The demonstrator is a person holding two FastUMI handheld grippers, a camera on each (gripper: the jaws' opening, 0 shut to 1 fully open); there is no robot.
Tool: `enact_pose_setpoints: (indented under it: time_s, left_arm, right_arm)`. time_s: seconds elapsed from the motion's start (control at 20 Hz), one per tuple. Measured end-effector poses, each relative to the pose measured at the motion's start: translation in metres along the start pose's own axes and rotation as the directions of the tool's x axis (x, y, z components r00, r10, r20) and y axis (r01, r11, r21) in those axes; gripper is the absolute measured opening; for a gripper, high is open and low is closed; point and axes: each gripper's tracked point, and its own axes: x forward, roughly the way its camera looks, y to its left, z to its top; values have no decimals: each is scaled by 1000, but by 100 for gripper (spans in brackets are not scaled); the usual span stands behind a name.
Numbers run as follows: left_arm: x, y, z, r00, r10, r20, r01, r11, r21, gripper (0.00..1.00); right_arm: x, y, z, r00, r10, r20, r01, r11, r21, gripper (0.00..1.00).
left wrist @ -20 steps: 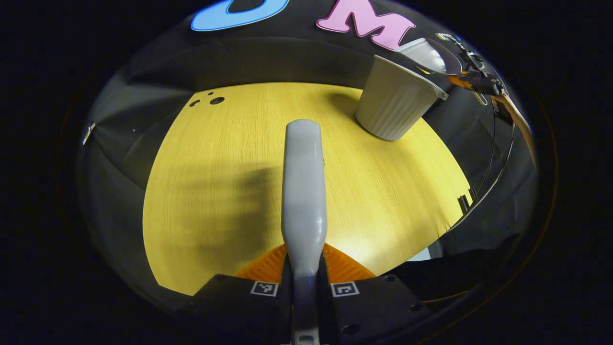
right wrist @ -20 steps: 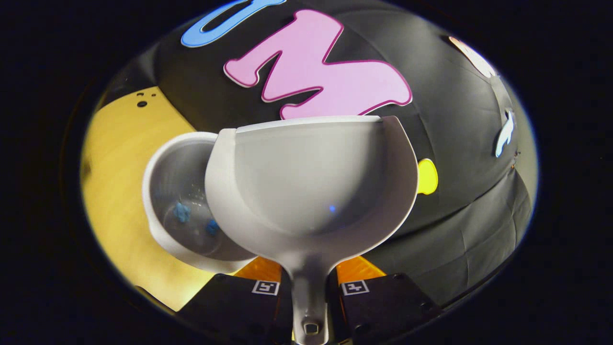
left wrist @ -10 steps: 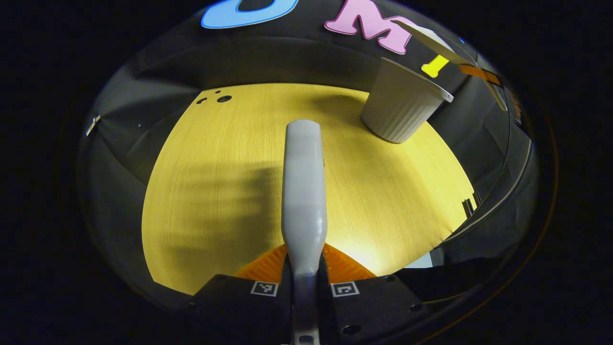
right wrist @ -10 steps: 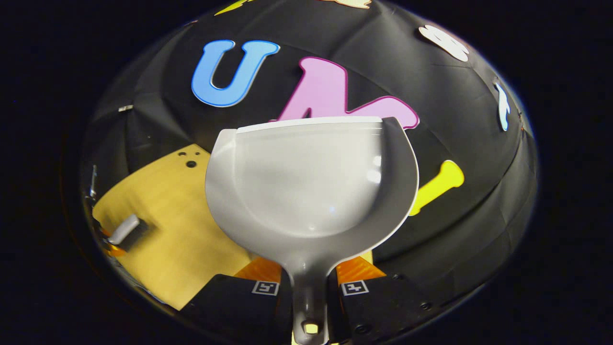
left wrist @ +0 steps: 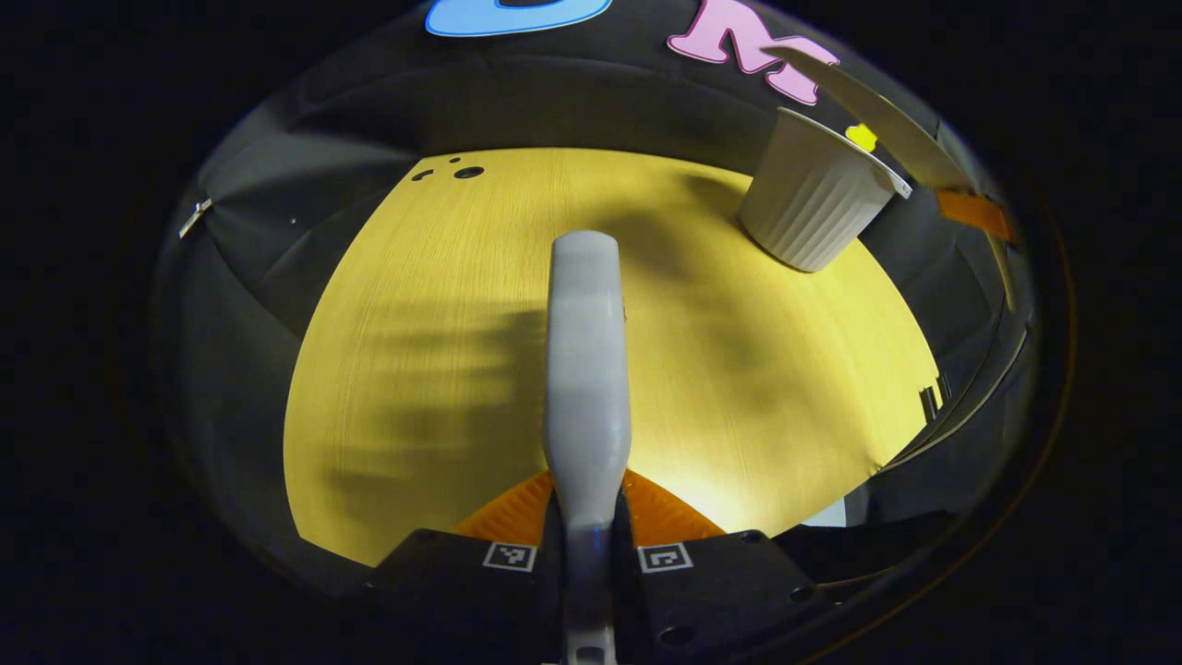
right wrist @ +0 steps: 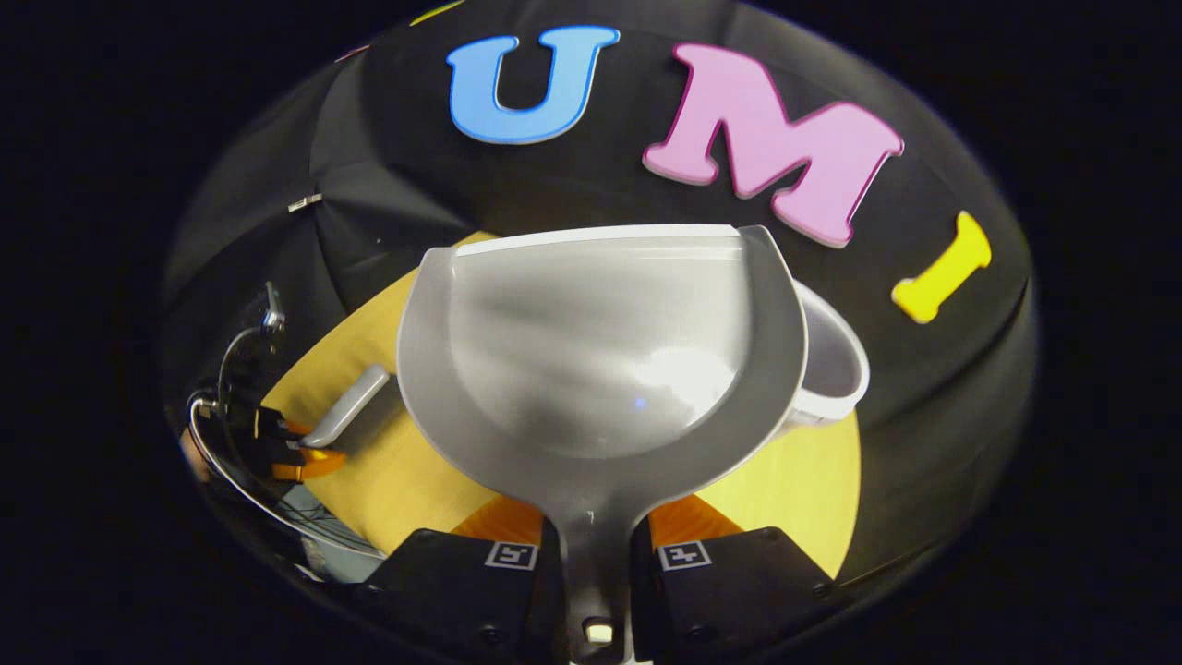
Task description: Pick up the small broom and dustpan from the desktop, sweep the trash into the dustpan with the broom, and then empty the trash into the garbage bin.
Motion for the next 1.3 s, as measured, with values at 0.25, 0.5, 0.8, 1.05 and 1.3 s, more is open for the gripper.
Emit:
enact_pose_setpoints:
  time_s: [0.25,0.5,0.8,1.05,1.3]
  left_arm:
    - [9,7,0,999,2,-42,-2,1000,13,29]
    - [13,7,0,996,8,-90,-7,1000,12,26]
    - [23,7,-3,987,33,-158,-38,999,-26,26]
    - [27,6,-6,979,71,-191,-71,997,6,26]
    - [32,6,-6,973,101,-209,-95,995,37,31]
  right_arm:
    - [4,4,-67,984,55,-169,-33,991,128,33]
    - [23,19,-128,956,69,-285,-9,978,207,32]
    - [32,19,-163,934,70,-351,31,961,276,33]
    - [37,23,-175,920,87,-382,33,954,297,33]
    - [35,27,-182,906,122,-404,9,952,307,34]
